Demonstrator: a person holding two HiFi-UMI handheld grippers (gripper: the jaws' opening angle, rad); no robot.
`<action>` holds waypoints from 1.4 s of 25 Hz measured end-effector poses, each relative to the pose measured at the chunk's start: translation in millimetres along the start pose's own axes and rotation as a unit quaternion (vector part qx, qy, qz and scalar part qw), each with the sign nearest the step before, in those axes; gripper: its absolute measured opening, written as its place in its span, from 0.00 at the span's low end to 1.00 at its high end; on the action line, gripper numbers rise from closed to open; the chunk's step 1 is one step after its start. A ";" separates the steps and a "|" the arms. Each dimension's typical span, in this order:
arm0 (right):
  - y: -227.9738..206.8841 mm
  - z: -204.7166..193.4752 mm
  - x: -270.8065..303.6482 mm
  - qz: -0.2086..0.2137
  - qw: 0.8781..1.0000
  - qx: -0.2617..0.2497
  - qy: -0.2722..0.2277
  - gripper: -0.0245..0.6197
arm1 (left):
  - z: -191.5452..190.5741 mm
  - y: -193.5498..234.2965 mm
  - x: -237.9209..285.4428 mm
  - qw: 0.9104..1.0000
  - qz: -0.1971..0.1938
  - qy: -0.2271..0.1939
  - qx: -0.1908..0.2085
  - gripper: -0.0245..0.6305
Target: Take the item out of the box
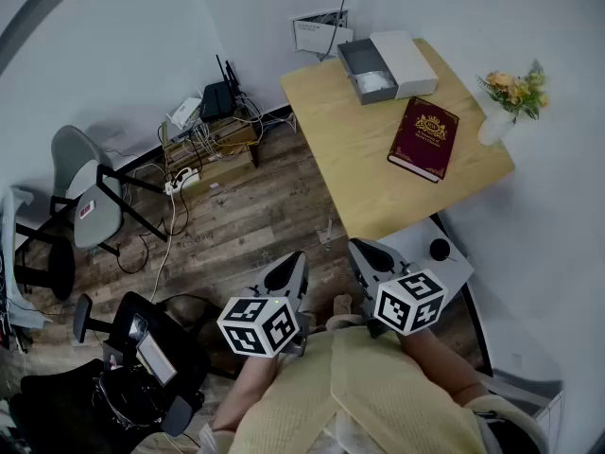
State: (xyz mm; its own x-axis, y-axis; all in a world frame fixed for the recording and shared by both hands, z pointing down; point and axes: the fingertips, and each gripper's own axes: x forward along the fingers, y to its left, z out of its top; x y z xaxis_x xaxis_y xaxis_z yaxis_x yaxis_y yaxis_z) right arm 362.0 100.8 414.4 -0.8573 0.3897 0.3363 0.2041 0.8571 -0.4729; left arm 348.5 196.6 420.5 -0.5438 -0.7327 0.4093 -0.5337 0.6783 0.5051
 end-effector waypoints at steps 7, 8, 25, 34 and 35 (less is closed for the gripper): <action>-21.5 10.8 3.6 0.007 1.000 -0.008 -0.001 0.08 | 1.8 -10.8 23.9 1.000 0.002 0.002 0.005 0.07; -23.7 11.9 4.2 0.010 1.000 -0.007 0.000 0.08 | 0.9 -12.4 26.8 1.000 0.003 0.003 0.005 0.07; -35.2 17.6 32.7 0.028 0.999 0.000 0.017 0.09 | 10.6 5.5 41.1 1.000 0.028 0.008 -0.013 0.07; -45.9 36.7 81.0 -0.014 1.000 0.007 0.012 0.09 | 44.2 47.7 63.5 1.000 0.010 0.017 -0.002 0.07; -44.2 39.3 88.7 -0.017 1.000 0.007 0.011 0.09 | 50.6 55.5 64.3 1.000 0.009 0.017 -0.002 0.07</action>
State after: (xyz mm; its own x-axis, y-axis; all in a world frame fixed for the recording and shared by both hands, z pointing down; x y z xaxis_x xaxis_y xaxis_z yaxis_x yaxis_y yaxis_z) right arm 258.4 84.2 433.1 -0.8527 0.3678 0.3709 0.1675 0.8651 -0.4728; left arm 251.1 190.0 436.4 -0.5310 -0.7219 0.4439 -0.5210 0.6912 0.5009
